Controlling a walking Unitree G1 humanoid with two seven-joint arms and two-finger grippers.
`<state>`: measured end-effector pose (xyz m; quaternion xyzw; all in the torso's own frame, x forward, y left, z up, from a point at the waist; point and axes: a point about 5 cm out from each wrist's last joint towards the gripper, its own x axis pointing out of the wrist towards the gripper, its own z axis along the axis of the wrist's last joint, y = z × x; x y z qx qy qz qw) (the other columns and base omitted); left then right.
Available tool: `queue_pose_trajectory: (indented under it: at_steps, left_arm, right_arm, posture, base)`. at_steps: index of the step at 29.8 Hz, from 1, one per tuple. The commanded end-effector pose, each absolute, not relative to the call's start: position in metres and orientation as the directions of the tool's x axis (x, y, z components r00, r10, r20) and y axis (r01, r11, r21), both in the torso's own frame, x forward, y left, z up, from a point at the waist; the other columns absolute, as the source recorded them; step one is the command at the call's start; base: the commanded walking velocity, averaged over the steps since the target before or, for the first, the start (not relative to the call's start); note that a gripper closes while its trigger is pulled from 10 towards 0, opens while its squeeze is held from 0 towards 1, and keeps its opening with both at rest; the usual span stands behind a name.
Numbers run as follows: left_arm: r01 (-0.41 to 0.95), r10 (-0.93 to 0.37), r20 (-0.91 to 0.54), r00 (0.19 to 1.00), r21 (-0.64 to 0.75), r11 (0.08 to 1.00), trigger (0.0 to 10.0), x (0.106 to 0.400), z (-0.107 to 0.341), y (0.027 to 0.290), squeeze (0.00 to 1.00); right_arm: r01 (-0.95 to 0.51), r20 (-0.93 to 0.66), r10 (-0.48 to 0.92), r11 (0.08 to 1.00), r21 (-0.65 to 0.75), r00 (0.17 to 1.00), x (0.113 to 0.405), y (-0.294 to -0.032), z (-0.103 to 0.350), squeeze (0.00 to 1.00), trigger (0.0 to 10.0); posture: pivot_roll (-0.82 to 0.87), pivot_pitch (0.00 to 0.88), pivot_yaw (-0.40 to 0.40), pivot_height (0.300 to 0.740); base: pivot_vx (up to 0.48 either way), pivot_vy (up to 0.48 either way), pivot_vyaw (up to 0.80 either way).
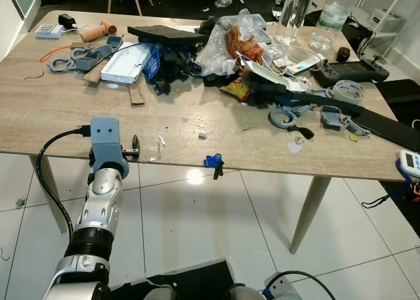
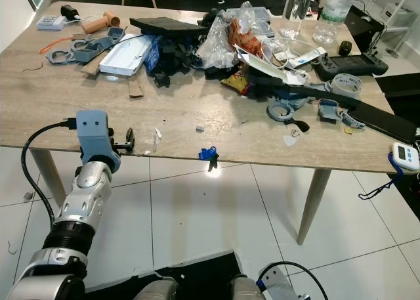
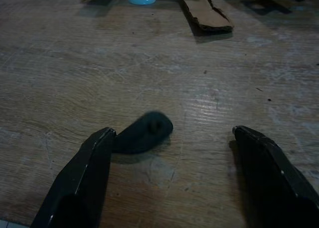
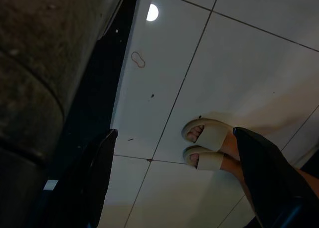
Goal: Picking trash to rubbish bin
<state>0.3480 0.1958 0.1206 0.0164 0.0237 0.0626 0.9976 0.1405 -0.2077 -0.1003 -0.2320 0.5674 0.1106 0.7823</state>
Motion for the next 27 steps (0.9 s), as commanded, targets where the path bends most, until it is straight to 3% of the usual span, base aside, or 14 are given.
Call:
queue_pose_trajectory:
  at_steps: [1,14,20,27]
  left_arm:
    - [-0.138,0.14,-0.086,0.986,0.026,0.99,10.0,0.346,0.111,0.199,0.0]
    - [-0.16,0.163,-0.094,0.982,0.035,0.986,10.0,0.353,0.115,0.199,0.0]
    - [-0.116,0.108,0.109,0.988,0.073,0.991,10.0,0.36,0.154,0.193,0.0]
    - [-0.101,0.085,0.127,0.988,0.131,0.986,10.0,0.36,0.155,0.19,0.0]
  right_arm:
    - [-0.449,-0.946,-0.081,0.865,-0.222,0.313,0.133,-0.205,-0.103,0.0,10.0]
    - [-0.435,-0.942,-0.101,0.868,-0.241,0.321,0.136,-0.22,-0.099,0.0,10.0]
    - [-0.436,-0.942,-0.099,0.867,-0.24,0.321,0.136,-0.22,-0.1,0.0,10.0]
    - [-0.436,-0.942,-0.09,0.87,-0.232,0.323,0.136,-0.215,-0.1,0.0,10.0]
  posture:
    - [0.01,0.215,0.011,0.74]
    - [-0.02,0.197,0.018,0.74]
    - [-0.01,0.188,0.022,0.74]
    - [-0.01,0.196,0.027,0.74]
  base:
    - [0.0,0.0,0.0]
    - [0.0,0.0,0.0]
    - [0.0,0.0,0.0]
    - [0.0,0.0,0.0]
